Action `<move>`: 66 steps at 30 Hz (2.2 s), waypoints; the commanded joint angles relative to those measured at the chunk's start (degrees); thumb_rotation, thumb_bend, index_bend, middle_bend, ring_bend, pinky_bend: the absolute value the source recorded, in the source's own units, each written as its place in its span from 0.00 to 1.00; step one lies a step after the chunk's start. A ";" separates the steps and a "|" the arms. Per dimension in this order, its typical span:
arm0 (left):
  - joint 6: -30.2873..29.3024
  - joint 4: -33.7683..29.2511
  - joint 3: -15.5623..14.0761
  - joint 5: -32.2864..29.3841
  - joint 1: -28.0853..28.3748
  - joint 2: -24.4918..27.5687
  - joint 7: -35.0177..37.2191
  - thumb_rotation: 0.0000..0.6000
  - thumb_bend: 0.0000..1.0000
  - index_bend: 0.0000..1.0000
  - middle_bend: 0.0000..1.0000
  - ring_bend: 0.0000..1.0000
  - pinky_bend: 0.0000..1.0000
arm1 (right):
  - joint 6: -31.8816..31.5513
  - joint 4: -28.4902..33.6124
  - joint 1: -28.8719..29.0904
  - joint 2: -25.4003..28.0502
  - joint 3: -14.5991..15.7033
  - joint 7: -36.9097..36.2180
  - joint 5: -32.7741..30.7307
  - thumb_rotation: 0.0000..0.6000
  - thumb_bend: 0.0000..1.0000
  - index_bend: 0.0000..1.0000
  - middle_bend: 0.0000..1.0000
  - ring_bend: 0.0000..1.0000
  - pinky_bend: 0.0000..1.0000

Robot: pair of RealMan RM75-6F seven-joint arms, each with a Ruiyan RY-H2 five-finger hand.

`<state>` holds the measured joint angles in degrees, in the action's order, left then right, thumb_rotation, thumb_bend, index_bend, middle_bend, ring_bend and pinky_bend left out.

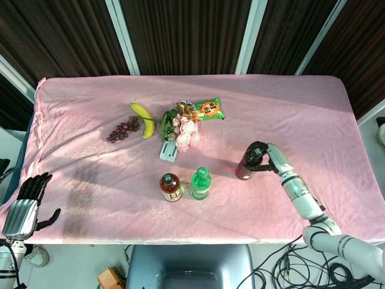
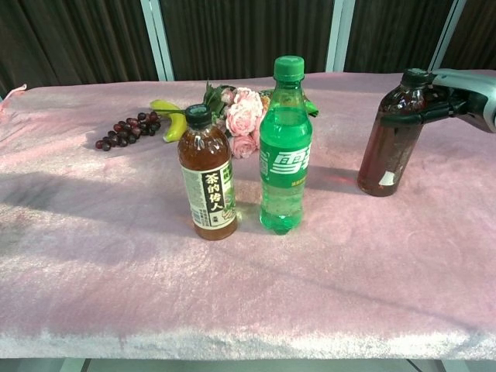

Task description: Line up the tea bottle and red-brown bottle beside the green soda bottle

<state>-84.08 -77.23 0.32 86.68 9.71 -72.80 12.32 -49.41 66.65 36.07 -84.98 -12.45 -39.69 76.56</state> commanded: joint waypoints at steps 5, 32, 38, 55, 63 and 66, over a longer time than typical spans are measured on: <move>0.26 -0.24 0.60 -0.29 -0.06 0.34 0.15 1.00 0.30 0.00 0.02 0.00 0.00 | -10.00 8.52 -3.75 1.23 1.41 6.26 3.39 1.00 0.30 1.00 0.66 0.66 0.67; 2.37 -0.63 0.85 -0.26 -0.06 1.02 0.74 1.00 0.30 0.00 0.02 0.00 0.00 | -10.14 13.51 -2.61 -3.60 4.46 13.45 5.77 1.00 0.30 0.93 0.67 0.66 0.67; 2.53 -0.66 0.91 -0.16 -0.03 1.07 0.65 1.00 0.30 0.00 0.02 0.00 0.00 | -9.17 13.50 -2.37 -2.99 4.90 12.38 5.85 1.00 0.30 0.72 0.57 0.58 0.66; 2.28 -0.92 1.00 0.11 -0.27 1.06 -0.01 1.00 0.30 0.00 0.02 0.00 0.00 | -11.04 17.47 -3.03 2.62 6.94 10.61 9.78 1.00 0.28 0.00 0.07 0.13 0.42; -1.60 -2.16 0.46 1.28 -2.35 1.56 -4.51 1.00 0.33 0.00 0.02 0.00 0.00 | -13.58 29.67 -10.51 23.01 18.15 29.04 14.36 1.00 0.26 0.00 0.00 0.00 0.16; -1.72 -3.24 -0.70 1.93 -3.08 1.64 -7.68 1.00 0.33 0.00 0.02 0.00 0.00 | -18.33 35.01 -17.10 29.70 21.67 42.76 10.31 1.00 0.26 0.00 0.00 0.00 0.04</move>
<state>-85.44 -79.57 0.49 88.03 7.36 -71.27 6.67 -63.27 93.20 27.28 -66.71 2.28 -13.87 89.33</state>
